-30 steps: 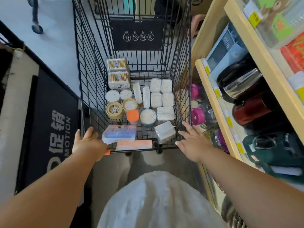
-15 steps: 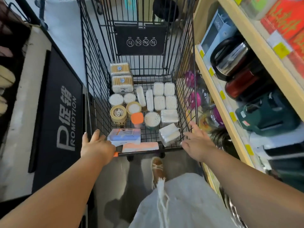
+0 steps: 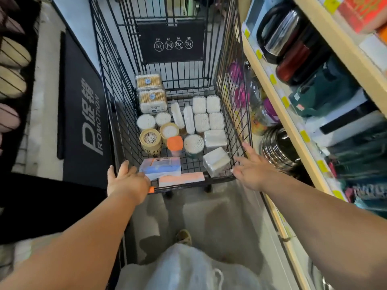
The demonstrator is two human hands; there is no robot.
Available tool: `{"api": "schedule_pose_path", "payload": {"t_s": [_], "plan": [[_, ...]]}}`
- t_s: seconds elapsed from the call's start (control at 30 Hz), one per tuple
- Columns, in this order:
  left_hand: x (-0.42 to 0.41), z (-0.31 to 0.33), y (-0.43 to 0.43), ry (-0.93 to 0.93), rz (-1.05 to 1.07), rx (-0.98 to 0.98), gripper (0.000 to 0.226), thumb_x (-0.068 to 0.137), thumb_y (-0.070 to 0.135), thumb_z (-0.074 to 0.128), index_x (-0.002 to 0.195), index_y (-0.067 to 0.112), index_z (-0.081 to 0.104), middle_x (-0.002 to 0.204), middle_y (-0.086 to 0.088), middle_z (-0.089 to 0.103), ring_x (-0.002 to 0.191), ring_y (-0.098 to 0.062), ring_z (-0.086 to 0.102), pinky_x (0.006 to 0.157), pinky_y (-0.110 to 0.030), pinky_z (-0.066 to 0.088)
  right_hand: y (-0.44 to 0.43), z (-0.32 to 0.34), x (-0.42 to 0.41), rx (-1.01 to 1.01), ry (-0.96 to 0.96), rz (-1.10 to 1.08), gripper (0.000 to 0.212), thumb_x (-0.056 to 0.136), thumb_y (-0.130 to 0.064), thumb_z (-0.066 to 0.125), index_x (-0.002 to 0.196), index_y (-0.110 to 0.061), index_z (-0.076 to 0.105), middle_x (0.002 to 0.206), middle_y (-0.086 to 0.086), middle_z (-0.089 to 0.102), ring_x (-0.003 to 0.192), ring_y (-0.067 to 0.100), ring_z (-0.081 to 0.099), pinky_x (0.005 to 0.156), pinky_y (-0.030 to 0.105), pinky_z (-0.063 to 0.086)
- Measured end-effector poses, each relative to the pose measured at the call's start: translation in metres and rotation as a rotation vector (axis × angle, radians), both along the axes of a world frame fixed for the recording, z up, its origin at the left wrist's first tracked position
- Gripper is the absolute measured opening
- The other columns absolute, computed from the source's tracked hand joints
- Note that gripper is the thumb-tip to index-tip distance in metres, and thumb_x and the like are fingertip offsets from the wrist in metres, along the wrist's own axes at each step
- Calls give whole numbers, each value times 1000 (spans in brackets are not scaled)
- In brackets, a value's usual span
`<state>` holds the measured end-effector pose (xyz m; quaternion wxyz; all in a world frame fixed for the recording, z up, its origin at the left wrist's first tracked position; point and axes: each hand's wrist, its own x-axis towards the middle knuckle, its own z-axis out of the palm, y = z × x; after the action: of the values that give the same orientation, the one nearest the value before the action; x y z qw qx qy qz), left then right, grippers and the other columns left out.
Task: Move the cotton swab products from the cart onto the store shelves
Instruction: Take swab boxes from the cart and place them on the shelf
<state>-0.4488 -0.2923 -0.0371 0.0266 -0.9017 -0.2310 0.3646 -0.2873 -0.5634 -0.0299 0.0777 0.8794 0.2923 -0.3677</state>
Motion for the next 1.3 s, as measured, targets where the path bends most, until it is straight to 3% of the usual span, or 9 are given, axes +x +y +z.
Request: {"api": "schedule_pose_path", "payload": {"t_s": [0.2, 0.43, 0.63, 1.13, 1.3], "plan": [[-57, 2, -48, 23, 17, 0, 49, 93, 21, 38, 141, 26, 39, 157, 0, 19, 146, -28, -9, 114, -59, -2, -46, 4, -54, -2, 35, 22, 52, 101, -39, 13, 137, -27, 48, 161, -3, 10, 141, 21, -32, 118, 48, -1], [-123, 0, -114, 12, 31, 23, 52, 91, 20, 45, 142, 28, 39, 156, 0, 19, 146, -30, -8, 114, -60, 0, -110, 9, -118, 70, 58, 30, 45, 100, -36, 13, 109, -26, 56, 161, 0, 11, 141, 22, -30, 119, 50, -1], [-177, -5, -173, -25, 40, 40, 52, 90, 20, 48, 140, 29, 41, 155, 3, 21, 145, -28, -6, 114, -60, 0, -167, 6, -165, 48, 28, 86, 53, 102, -39, 11, 138, -23, 46, 160, 0, 11, 141, 23, -31, 118, 50, -2], [-288, -11, -273, -77, 21, -17, 43, 94, 22, 38, 136, 29, 43, 152, 3, 25, 143, -25, -4, 113, -59, 3, -270, 17, -285, -35, 24, 56, 50, 103, -36, 13, 140, -24, 44, 160, -2, 10, 142, 23, -30, 116, 50, 1], [-330, -8, -310, -61, -10, -33, 42, 93, 24, 38, 134, 27, 48, 150, 1, 29, 142, -26, -2, 113, -59, 4, -312, 6, -333, -21, 3, 32, 49, 102, -36, 14, 129, -26, 54, 160, -1, 13, 142, 23, -29, 116, 49, 3]]}}
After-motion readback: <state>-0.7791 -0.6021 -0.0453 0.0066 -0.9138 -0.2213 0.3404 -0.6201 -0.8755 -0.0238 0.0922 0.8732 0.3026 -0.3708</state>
